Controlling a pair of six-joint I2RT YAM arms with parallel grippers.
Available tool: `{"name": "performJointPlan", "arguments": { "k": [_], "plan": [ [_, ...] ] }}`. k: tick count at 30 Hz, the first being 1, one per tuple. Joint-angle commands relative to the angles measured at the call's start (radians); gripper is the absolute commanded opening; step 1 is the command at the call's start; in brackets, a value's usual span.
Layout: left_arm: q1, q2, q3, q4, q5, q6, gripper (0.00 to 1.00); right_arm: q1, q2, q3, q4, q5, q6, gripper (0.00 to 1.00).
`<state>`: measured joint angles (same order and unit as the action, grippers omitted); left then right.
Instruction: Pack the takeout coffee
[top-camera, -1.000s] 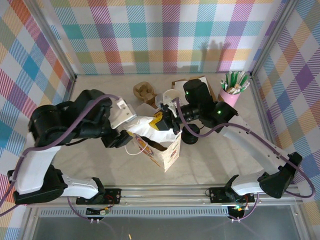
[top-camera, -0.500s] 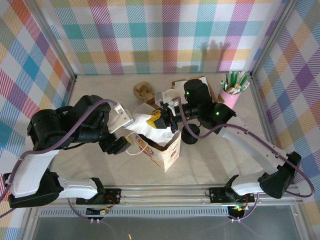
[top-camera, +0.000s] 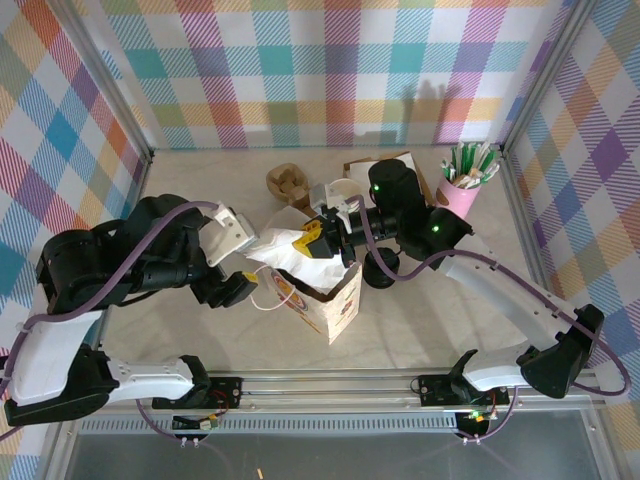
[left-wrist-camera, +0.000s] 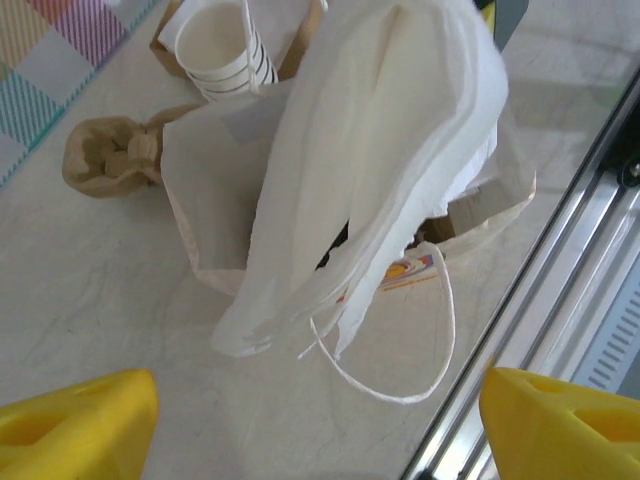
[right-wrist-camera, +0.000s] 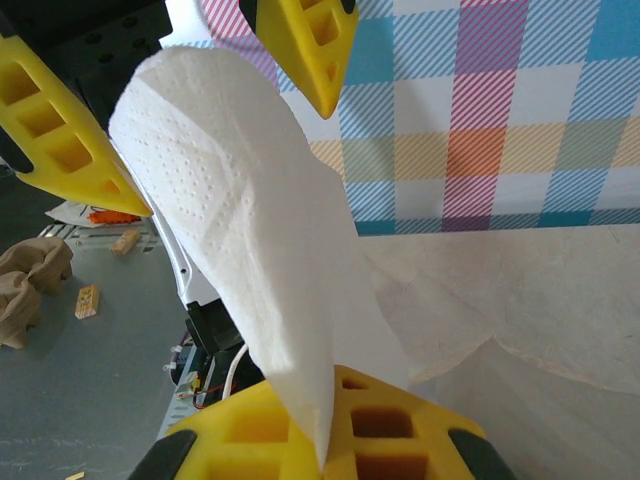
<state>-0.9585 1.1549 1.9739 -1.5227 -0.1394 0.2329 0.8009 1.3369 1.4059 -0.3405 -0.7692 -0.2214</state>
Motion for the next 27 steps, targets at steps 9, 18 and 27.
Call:
{"name": "performJointPlan", "arguments": {
  "k": [9,18,27],
  "plan": [
    [0.012,-0.005,-0.070,0.151,0.079,0.011,0.73,0.011,-0.033,-0.011,0.022,-0.048,-0.012,0.00],
    [0.017,-0.008,-0.067,0.163,0.083,0.035,0.19,0.011,-0.041,-0.023,0.017,-0.035,-0.018,0.00],
    [0.017,0.045,0.016,0.073,0.059,0.073,0.00,0.011,-0.022,-0.018,-0.017,0.050,-0.047,0.23]
  ]
}}
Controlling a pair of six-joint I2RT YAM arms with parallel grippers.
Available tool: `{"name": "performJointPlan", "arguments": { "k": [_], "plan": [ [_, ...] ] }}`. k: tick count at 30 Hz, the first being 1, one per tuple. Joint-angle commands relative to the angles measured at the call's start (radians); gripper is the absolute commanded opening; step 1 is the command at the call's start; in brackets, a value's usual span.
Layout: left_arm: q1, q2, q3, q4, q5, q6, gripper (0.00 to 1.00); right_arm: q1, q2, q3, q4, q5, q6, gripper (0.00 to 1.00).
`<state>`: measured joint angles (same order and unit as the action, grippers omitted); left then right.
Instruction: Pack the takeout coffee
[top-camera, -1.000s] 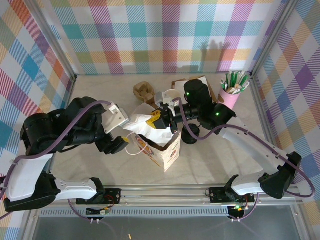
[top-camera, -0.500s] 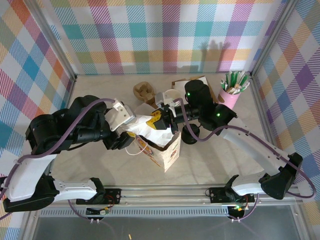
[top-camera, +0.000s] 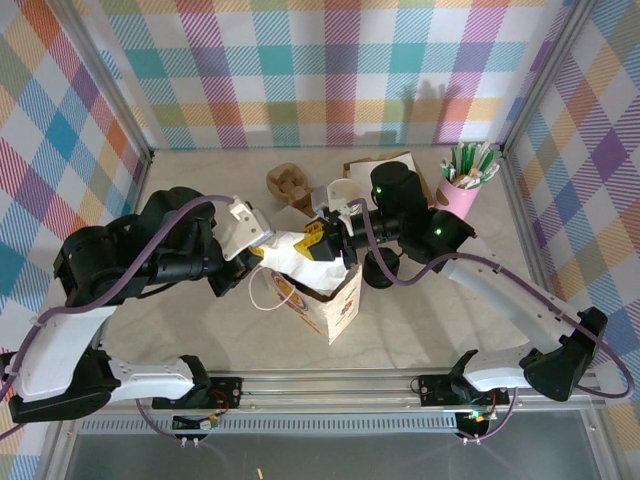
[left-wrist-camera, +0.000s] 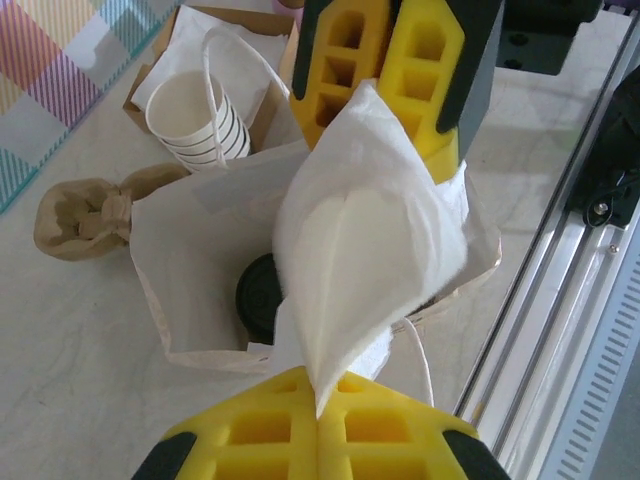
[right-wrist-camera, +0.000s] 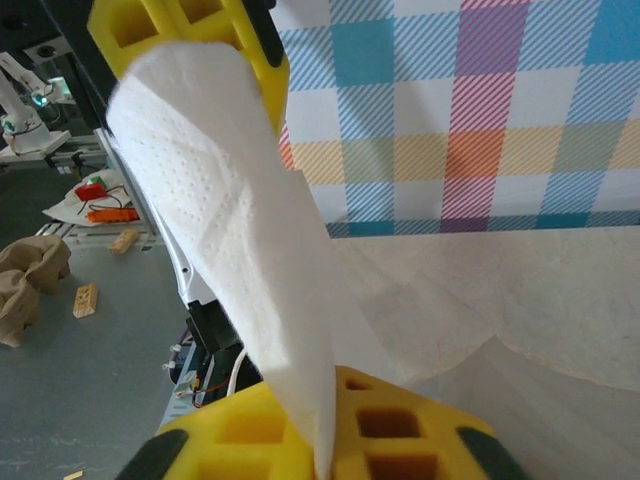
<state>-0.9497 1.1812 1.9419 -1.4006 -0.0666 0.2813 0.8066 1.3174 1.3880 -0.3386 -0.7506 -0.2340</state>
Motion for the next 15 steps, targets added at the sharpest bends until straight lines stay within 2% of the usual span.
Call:
{"name": "performJointPlan", "arguments": {
  "k": [1,2,5,10,15],
  "plan": [
    [0.008,0.033,0.067,-0.074,-0.019,0.033,0.00,0.004,-0.001,0.000,-0.032,0.050,-0.042,0.30],
    [0.007,0.051,0.092,-0.109,-0.025,0.040,0.00,0.003,-0.005,0.002,-0.041,0.070,-0.050,0.37],
    [0.008,0.111,0.156,-0.215,-0.030,0.063,0.00,0.001,-0.027,-0.010,-0.044,0.132,-0.067,0.49],
    [0.008,0.178,0.215,-0.308,-0.023,0.082,0.00,-0.009,-0.070,-0.043,-0.039,0.222,-0.071,0.59],
    [0.007,0.209,0.239,-0.323,0.001,0.083,0.00,-0.024,-0.109,-0.065,-0.064,0.282,-0.077,0.67]
  ]
}}
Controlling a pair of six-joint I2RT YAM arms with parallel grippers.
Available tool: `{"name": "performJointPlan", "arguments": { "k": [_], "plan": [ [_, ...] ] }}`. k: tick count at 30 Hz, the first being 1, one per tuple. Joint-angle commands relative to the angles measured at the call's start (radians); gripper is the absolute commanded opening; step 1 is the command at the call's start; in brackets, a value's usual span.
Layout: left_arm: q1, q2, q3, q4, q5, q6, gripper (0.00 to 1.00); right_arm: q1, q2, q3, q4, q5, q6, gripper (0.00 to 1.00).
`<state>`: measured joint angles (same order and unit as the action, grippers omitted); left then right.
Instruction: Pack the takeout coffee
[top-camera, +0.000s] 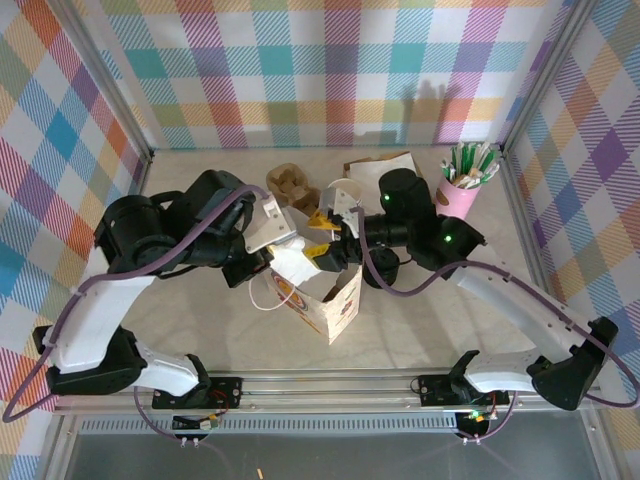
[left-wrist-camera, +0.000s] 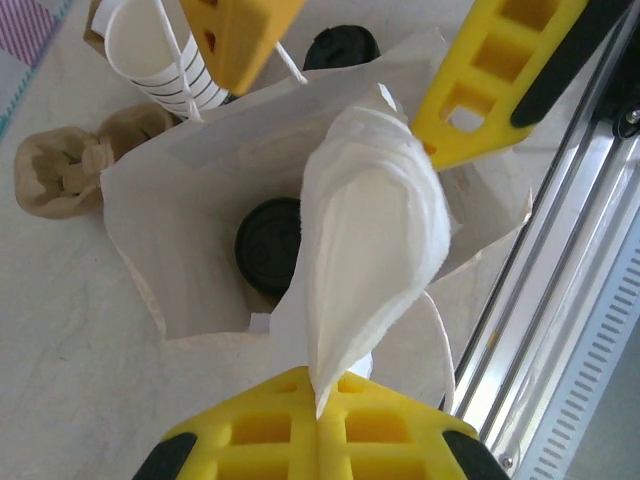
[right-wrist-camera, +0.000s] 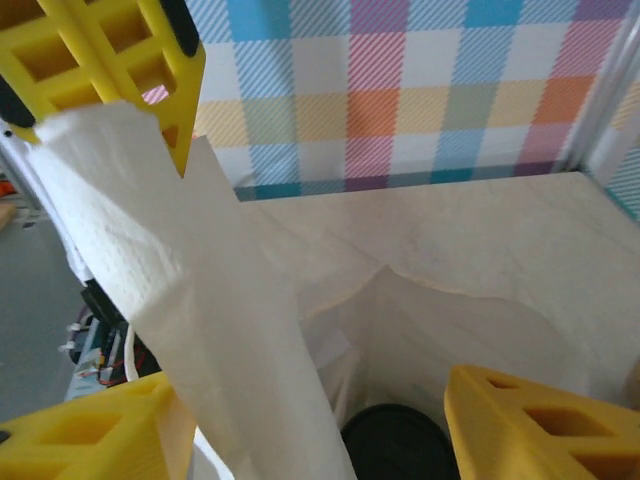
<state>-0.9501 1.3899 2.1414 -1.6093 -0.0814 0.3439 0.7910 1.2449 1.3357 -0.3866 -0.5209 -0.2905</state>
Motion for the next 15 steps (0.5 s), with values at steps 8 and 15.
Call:
{"name": "performJointPlan", "arguments": {
  "k": [8,15],
  "plan": [
    [0.008,0.075,0.078,-0.146,0.069,-0.003,0.00,-0.050,-0.124,-0.060,-0.033,0.136,-0.021,0.77],
    [0.008,0.110,0.083,-0.172,0.095,-0.025,0.00,-0.091,-0.214,-0.099,-0.043,0.193,-0.020,0.79]
  ]
}}
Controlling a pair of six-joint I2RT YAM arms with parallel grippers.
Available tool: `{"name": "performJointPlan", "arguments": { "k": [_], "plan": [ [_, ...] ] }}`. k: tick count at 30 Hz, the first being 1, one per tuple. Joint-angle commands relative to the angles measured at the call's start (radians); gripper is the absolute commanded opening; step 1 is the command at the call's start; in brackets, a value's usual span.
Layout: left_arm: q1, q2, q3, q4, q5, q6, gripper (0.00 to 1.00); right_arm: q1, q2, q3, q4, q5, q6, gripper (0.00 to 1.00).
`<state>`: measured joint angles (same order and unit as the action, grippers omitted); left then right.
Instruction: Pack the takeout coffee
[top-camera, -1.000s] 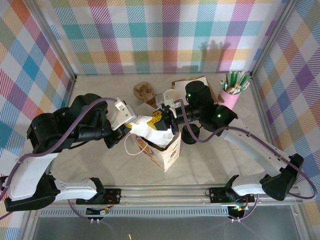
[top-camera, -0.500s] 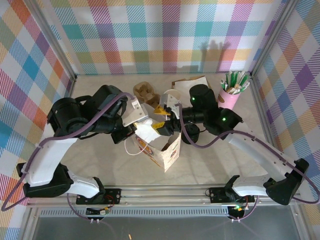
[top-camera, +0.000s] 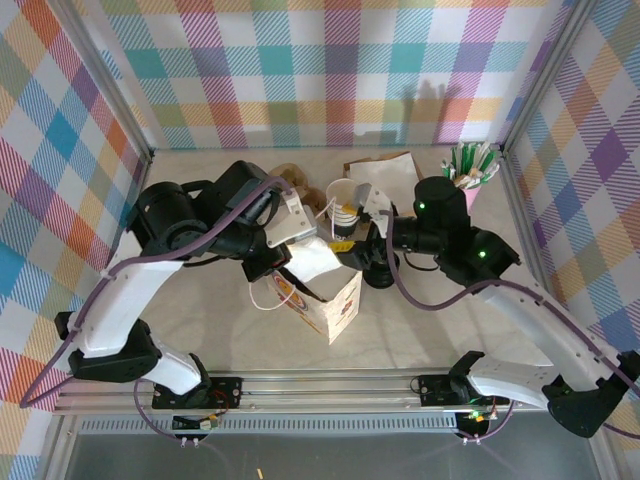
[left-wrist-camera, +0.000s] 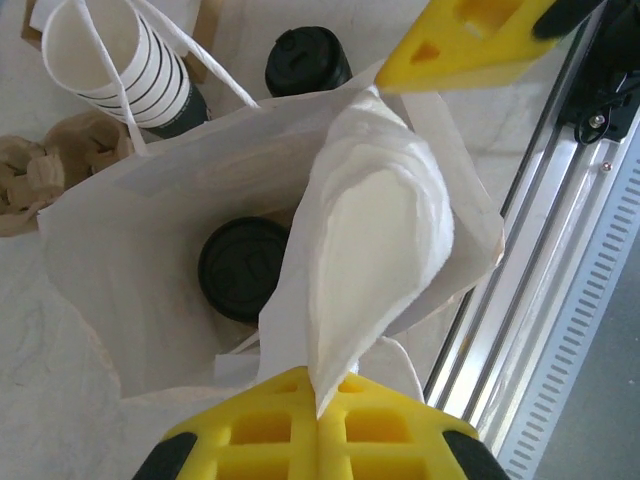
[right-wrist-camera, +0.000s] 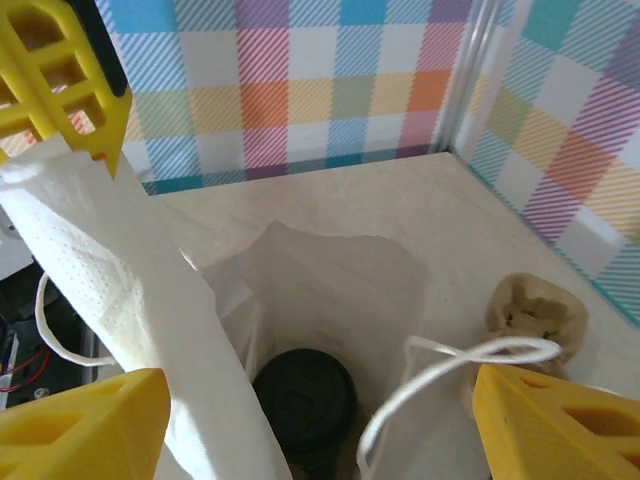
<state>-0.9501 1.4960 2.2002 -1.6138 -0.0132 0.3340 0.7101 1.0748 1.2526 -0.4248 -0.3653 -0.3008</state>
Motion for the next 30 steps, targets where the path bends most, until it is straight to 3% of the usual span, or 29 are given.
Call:
{"name": "performJointPlan", "arguments": {
  "k": [1,17,30],
  "plan": [
    [0.009,0.004,0.023,-0.168,0.029,-0.016,0.00,-0.013,-0.056,-0.023,-0.005,0.056,-0.011,0.79],
    [0.009,0.056,-0.019,-0.178,0.116,-0.105,0.00,-0.058,-0.146,-0.062,-0.031,0.170,-0.055,0.82],
    [0.008,0.101,-0.057,-0.178,0.165,-0.147,0.00,-0.063,-0.164,-0.074,-0.057,0.187,-0.064,0.83]
  ]
}}
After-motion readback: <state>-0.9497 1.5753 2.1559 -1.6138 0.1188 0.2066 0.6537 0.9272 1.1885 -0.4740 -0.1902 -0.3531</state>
